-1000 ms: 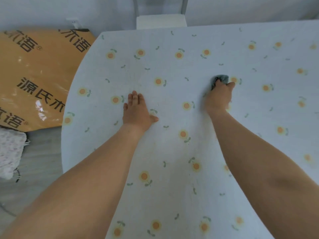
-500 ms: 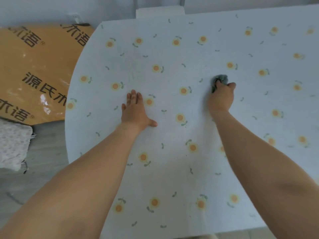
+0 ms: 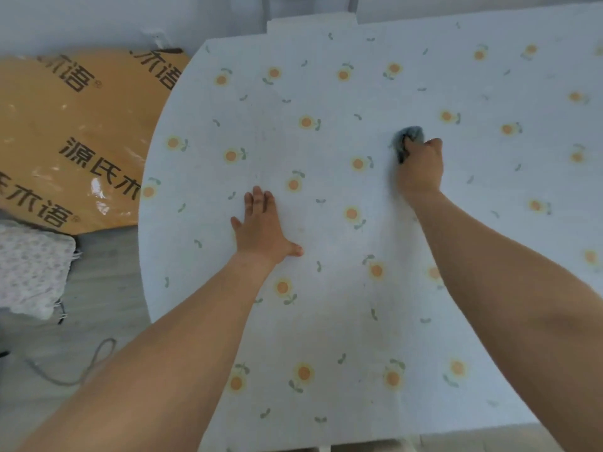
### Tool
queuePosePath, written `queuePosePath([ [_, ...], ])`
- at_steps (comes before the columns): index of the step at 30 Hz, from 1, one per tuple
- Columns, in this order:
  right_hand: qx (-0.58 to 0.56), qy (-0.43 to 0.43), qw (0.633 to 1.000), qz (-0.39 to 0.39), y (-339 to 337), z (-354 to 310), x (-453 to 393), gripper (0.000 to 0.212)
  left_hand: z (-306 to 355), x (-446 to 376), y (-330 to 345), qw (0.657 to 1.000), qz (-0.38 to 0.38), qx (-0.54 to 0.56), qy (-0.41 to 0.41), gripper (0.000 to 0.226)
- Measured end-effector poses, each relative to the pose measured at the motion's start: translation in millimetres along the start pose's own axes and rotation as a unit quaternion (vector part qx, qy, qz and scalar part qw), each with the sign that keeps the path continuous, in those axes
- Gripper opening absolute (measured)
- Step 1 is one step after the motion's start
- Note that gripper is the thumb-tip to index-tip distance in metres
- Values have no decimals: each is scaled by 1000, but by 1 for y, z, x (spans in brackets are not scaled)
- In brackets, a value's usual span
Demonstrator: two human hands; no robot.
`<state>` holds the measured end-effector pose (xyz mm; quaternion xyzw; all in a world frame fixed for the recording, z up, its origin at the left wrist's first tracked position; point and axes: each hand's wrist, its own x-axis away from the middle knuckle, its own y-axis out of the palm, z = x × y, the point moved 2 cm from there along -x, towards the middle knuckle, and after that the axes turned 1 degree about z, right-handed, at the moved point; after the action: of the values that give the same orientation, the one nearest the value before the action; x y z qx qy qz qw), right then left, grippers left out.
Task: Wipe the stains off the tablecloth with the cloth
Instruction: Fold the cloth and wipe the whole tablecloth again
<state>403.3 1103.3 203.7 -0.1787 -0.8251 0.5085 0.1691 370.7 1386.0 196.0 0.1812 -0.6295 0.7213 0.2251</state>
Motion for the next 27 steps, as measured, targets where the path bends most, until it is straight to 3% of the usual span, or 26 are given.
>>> queuePosePath([
  [2,-9,120,992,44,-1,-2,-26,36,1,-2,0,1000,0,-1,1,144],
  [3,-9,98,994,50,9,-18,-26,31,2,-3,0,1000,-1,-1,-2,144],
  [5,-19,-41,999,-1,38,-83,10,21,1,-4,0,1000,-3,1,-7,144],
  [7,-29,-199,975,-100,66,-118,49,20,1,-4,1,1000,-1,5,-10,145],
  [10,-8,-273,948,-166,67,-100,78,38,0,-3,0,1000,3,15,-5,146],
  [12,18,-231,965,-121,46,-51,79,43,-2,3,-1,1000,9,25,-3,143],
  [15,4,-35,999,-14,-5,36,71,30,0,24,10,999,44,-5,-6,127],
  [17,-31,79,996,38,-14,50,66,32,-3,44,25,999,45,-26,-14,127],
  [19,1,126,991,54,4,22,77,34,-7,59,39,1000,16,-1,-20,138],
  [20,8,96,994,43,17,-5,90,33,-9,62,42,1000,8,13,-19,142],
  [22,12,-66,997,-30,50,-62,124,38,-9,60,42,999,9,24,-23,145],
  [24,28,-231,963,-139,67,-91,153,39,-6,58,41,999,14,22,-35,147],
  [26,25,-294,935,-196,59,-81,150,34,-4,58,42,999,14,23,-33,147],
  [27,9,-278,941,-190,49,-63,143,30,-5,60,42,999,15,25,-30,147],
])
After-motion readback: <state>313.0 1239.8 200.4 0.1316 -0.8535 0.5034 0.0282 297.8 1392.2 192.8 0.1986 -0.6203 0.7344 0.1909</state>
